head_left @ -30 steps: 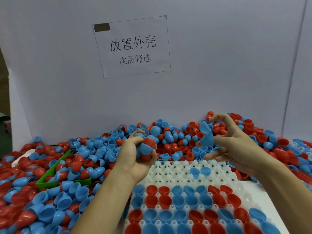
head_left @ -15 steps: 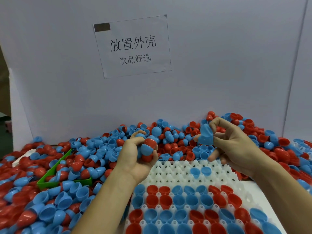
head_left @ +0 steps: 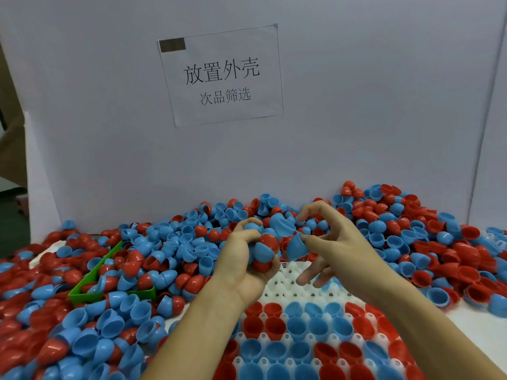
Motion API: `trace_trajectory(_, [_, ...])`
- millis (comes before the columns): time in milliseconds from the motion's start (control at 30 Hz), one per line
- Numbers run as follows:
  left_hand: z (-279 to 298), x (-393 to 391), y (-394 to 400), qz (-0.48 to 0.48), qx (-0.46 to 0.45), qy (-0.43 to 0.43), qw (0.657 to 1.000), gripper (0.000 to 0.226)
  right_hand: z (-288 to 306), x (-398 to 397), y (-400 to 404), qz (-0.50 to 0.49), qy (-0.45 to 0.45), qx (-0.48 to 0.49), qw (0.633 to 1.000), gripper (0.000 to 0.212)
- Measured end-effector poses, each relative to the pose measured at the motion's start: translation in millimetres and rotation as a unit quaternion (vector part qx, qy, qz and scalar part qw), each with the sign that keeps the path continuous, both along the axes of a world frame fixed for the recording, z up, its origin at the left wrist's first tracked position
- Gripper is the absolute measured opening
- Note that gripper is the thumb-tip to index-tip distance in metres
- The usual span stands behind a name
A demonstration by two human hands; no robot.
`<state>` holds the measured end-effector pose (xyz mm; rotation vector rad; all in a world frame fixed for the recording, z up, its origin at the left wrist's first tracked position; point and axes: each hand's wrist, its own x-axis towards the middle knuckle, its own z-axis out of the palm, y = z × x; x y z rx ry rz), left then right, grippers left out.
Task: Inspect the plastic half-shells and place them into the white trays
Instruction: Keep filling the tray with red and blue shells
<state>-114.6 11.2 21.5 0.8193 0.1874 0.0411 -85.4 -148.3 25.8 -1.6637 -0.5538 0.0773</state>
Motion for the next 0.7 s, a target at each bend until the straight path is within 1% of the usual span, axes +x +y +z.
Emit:
trace_trajectory(167, [-2.2, -0.1, -3.0, -0.005, 0.019, -0.008, 1.0, 0.03, -0.4, -6.1, 9.6, 0.026, -0.023, -0.042, 0.999, 0.027])
trace_trajectory(367, [-2.2, 0.8, -1.4, 0.004, 0.021, 0.0, 1.0, 0.028, 3.0, -5.1, 4.6, 0.047, -0.062, -0.114, 0.99, 0.026])
trace_trajectory(533, [-2.4, 0.3, -3.7, 0.0, 0.03, 0.009, 0.999, 0.028, 1.8, -2.5, -2.7, 0.034, -0.107, -0.16, 0.981, 0.02])
trace_trajectory(700, [-4.0, 1.2, -5.3, 0.001, 0.03, 0.016, 0.999, 0.028, 4.5, 0.3, -10.7, 0.053, -0.154, -0.25, 0.954, 0.02])
